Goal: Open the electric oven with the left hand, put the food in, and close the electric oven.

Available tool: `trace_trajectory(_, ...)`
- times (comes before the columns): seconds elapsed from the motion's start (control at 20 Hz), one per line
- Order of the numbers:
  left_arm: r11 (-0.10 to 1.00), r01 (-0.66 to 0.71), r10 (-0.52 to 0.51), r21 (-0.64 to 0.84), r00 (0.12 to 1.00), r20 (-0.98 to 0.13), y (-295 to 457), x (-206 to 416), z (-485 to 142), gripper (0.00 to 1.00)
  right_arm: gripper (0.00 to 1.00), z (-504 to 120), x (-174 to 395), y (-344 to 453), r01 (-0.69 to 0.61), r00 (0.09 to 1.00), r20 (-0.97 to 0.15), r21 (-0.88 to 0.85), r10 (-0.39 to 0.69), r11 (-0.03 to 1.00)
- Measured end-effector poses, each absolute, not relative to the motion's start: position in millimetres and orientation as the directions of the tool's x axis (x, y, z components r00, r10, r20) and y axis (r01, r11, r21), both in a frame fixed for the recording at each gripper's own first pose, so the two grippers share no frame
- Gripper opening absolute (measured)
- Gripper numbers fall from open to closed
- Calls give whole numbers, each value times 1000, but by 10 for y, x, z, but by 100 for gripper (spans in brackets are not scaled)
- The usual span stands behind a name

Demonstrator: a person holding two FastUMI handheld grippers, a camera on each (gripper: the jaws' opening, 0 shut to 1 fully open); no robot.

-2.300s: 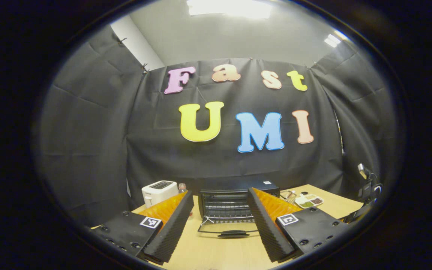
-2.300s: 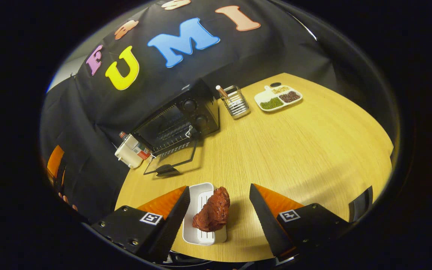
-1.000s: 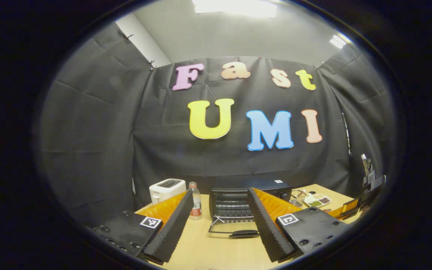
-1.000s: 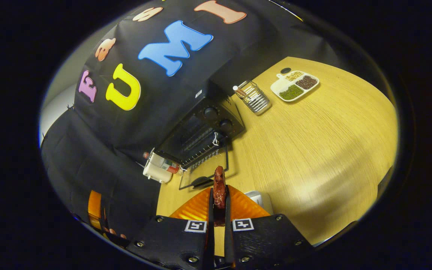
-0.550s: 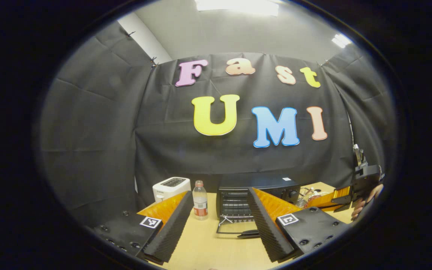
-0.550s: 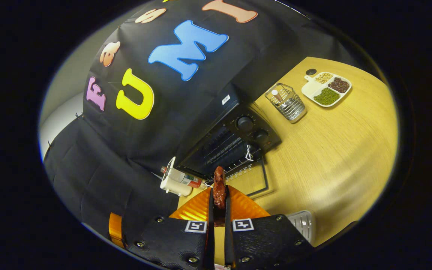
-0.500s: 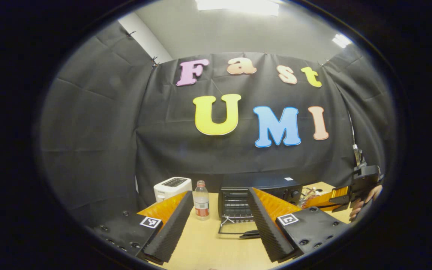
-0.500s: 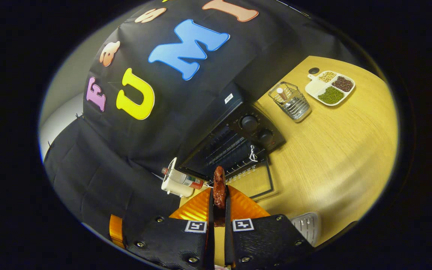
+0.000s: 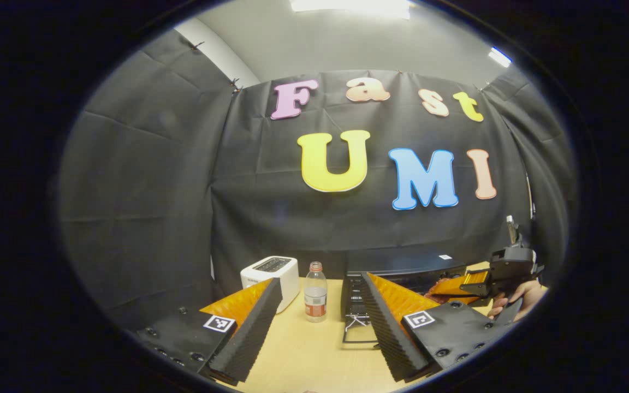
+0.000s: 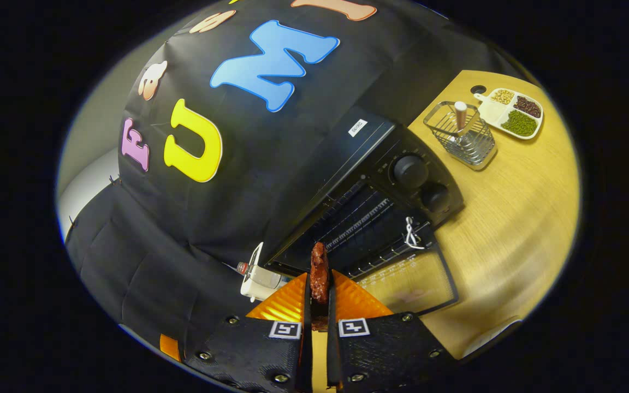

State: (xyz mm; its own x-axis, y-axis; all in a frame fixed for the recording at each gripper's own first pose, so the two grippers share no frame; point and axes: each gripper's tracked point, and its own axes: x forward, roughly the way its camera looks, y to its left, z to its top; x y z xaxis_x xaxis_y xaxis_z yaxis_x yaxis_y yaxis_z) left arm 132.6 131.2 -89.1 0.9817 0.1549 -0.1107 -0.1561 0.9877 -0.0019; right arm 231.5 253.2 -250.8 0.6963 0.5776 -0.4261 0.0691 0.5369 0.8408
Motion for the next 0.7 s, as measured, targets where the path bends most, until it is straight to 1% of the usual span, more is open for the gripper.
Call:
trace_trajectory(0.15, 985, -170, 169, 4, 978, -119, 1385, 1354, -899, 100, 11, -2649, 2491, 2672, 80, 708, -412, 854, 573, 515)
trace_trajectory(0.5, 982, -183, 186, 38, 971, -151, 1511, 1435, -986, 100, 11, -2885, 2991, 2822, 102, 783, -357, 882, 510, 461)
trace_trajectory(0.55, 982, -185, 189, 42, 969, -157, 1534, 1451, -1005, 97, 11, -2919, 3050, 2834, 106, 789, -356, 882, 501, 460)
trace_trajectory(0.6, 982, -185, 190, 45, 969, -159, 1544, 1479, -1018, 100, 11, -2945, 3097, 2853, 111, 792, -357, 882, 495, 458)
trace_trajectory(0.7, 982, -181, 187, 52, 969, -164, 1551, 1510, -1038, 100, 11, -2997, 3177, 2894, 115, 798, -355, 883, 487, 456)
